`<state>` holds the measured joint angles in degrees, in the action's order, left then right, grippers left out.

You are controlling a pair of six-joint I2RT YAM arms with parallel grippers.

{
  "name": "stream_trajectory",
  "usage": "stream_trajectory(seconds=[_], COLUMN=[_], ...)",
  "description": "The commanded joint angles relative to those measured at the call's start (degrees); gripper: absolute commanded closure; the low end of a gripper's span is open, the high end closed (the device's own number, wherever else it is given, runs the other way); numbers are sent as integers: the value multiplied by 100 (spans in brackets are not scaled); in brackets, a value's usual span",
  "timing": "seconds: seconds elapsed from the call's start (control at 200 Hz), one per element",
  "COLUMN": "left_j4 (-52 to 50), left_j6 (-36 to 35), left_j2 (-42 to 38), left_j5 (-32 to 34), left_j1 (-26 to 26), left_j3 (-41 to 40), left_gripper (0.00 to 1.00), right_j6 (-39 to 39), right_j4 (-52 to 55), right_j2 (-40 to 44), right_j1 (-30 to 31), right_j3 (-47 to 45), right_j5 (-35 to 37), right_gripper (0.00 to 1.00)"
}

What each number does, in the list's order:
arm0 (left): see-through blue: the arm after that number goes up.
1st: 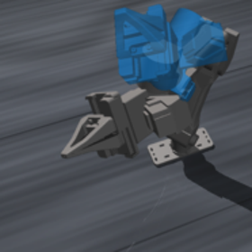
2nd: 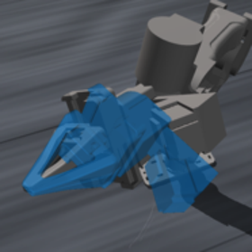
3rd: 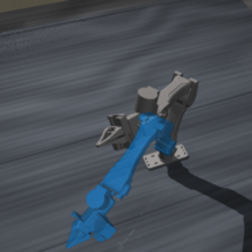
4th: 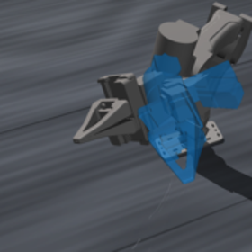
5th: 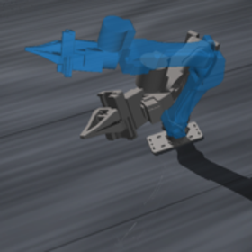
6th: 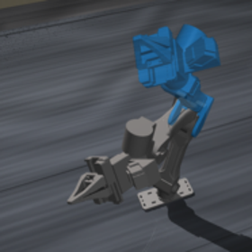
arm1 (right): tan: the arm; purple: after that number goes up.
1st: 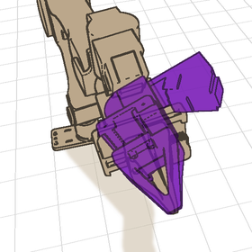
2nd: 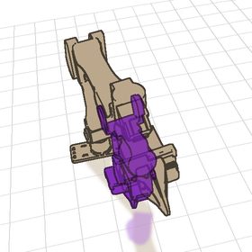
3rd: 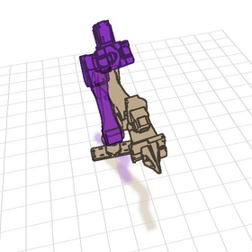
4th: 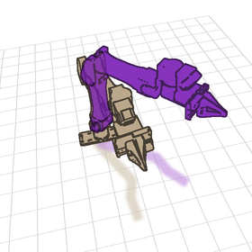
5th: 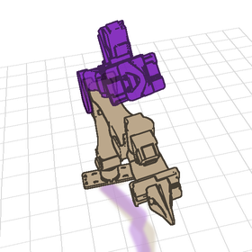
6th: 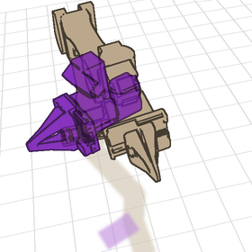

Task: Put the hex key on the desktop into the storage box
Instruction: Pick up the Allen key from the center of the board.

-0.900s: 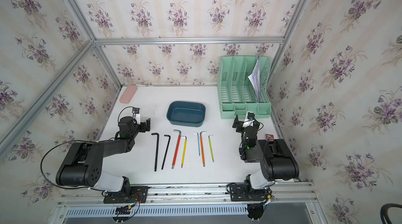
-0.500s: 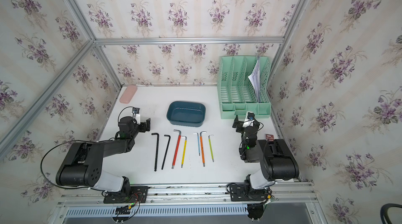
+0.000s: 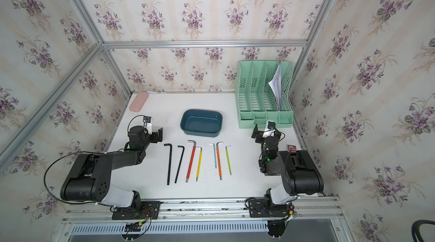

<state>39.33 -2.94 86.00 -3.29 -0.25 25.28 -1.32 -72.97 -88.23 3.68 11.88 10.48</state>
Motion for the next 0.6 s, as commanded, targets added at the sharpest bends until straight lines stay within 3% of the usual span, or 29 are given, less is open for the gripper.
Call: stream_trajectory(seconds=[0.0,0.225,0.305,0.365,0.455,0.594], left_j4=[-64,-2174,-2908,-3657,-4461,-4896], left_j6=[135,751,1244,1699,2124,2515], left_j2=[-98,-905,-1128,-1238,-1372,-1662], left_j5=[319,1522,1973,2215,1958,989], left_j1=[-1,7,-1,-8,-6,-6], left_j3=[86,866,1118,1419,1782,1901], left_gripper=[1,1,1,1,1,1], right_j6=[-8,2,-122,-405,-796,-1416], right_j4=[-89,-120,711,2030,3865,5133], right_j2=[12,57,413,680,729,1009], right_j1=[-1,1,9,11,13,18], right_j3=[42,41,330,854,1726,2126], right_j5=[-14,36,329,641,1031,1211], right_gripper=[0,0,0,0,0,0])
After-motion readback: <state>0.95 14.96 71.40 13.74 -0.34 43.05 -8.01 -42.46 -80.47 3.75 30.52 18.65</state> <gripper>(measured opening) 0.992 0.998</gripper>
